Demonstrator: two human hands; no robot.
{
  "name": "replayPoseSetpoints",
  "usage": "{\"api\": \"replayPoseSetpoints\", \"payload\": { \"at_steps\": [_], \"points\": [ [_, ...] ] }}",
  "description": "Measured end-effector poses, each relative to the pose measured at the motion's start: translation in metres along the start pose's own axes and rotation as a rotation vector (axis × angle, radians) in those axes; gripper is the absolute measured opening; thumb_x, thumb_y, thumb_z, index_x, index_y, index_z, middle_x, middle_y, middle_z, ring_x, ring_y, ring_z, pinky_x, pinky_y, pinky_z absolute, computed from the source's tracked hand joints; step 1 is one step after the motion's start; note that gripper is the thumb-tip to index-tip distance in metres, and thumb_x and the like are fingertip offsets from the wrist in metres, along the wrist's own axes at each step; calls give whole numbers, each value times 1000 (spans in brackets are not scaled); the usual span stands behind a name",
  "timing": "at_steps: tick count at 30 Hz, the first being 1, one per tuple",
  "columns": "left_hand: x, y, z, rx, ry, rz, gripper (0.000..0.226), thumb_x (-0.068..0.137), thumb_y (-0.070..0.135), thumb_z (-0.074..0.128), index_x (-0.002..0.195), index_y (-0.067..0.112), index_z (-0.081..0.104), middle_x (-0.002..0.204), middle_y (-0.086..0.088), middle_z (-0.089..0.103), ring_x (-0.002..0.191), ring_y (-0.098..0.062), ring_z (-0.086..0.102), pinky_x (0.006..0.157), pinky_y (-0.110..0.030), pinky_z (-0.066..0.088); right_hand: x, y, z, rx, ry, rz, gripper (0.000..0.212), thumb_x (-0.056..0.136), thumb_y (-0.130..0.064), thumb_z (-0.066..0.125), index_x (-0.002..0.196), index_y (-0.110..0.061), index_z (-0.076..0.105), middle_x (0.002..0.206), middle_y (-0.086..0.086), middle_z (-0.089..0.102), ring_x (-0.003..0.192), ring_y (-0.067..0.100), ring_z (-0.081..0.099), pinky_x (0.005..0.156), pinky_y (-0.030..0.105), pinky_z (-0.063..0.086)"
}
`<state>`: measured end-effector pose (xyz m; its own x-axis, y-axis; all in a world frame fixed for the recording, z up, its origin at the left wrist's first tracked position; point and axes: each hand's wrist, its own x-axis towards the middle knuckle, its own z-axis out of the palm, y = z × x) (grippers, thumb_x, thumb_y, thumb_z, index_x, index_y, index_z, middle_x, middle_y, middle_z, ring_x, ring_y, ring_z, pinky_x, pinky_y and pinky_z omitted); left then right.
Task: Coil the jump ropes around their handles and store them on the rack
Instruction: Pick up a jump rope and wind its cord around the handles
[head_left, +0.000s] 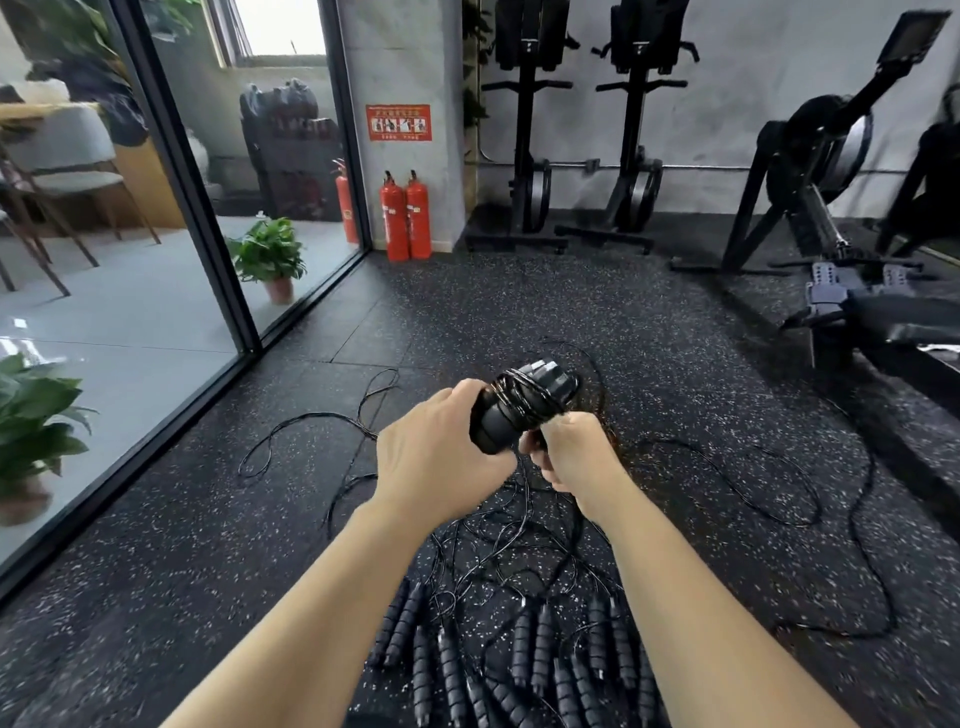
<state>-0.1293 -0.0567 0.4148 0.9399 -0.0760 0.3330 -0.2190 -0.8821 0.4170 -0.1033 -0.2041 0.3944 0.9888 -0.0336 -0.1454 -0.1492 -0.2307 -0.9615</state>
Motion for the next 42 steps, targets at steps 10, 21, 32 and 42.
{"api": "replayPoseSetpoints", "payload": {
  "at_steps": [10, 21, 32, 42],
  "points": [
    [14, -24, 76, 159, -38, -208, 36, 76, 45, 60, 108, 30, 51, 99, 8, 61, 94, -23, 62, 66, -31, 36, 1, 56, -6, -787, 43, -86, 45, 99, -46, 36, 72, -19, 59, 71, 0, 60, 72, 27, 58, 65, 34, 44],
    [25, -39, 98, 415, -144, -70, 28, 83, 42, 60, 99, 25, 44, 105, 5, 61, 100, -23, 60, 67, -31, 34, -19, 31, -13, -940, 94, -298, 45, 97, -49, 42, 67, -15, 49, 64, -4, 53, 64, 19, 53, 57, 31, 37],
    [-2, -9, 94, 496, -144, 418, 39, 75, 44, 63, 110, 30, 55, 88, 10, 57, 88, -18, 59, 84, -38, 34, -1, 26, -40, -998, 121, -508, 63, 95, -53, 45, 46, -15, 32, 46, -2, 38, 51, 18, 40, 50, 29, 29],
    [-25, -5, 78, 259, -101, 794, 16, 64, 31, 55, 78, 24, 52, 75, 13, 55, 75, -18, 58, 94, -45, 37, 6, 40, -47, -610, -93, -415, 70, 86, -55, 60, 36, -16, 31, 36, -9, 25, 37, 11, 27, 49, 28, 25]
  ]
}}
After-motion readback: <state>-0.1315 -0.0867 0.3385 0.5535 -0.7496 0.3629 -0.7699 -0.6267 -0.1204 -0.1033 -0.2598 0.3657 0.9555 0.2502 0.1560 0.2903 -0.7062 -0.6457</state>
